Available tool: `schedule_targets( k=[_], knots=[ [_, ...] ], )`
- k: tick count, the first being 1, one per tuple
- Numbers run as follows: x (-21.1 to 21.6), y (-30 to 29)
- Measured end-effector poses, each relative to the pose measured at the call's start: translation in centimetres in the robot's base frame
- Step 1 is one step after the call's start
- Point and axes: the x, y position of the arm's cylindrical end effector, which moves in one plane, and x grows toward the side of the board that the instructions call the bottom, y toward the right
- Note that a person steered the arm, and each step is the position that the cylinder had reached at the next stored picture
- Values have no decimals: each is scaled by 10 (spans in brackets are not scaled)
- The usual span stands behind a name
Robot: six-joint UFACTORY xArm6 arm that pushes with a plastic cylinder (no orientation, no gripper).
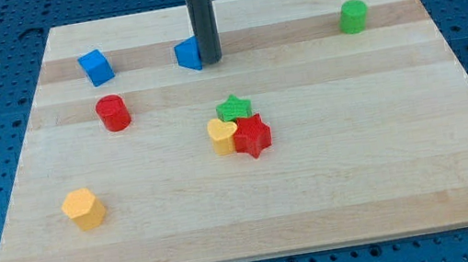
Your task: Move the blue triangle to the center
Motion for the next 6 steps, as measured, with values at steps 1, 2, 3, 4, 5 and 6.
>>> schedule_targets(
  k=[1,2,3,4,5,6],
  knots=[
    [-41,2],
    [-83,-5],
    [-69,-35],
    [-39,-29],
    [1,-39],
    [33,-42]
  ],
)
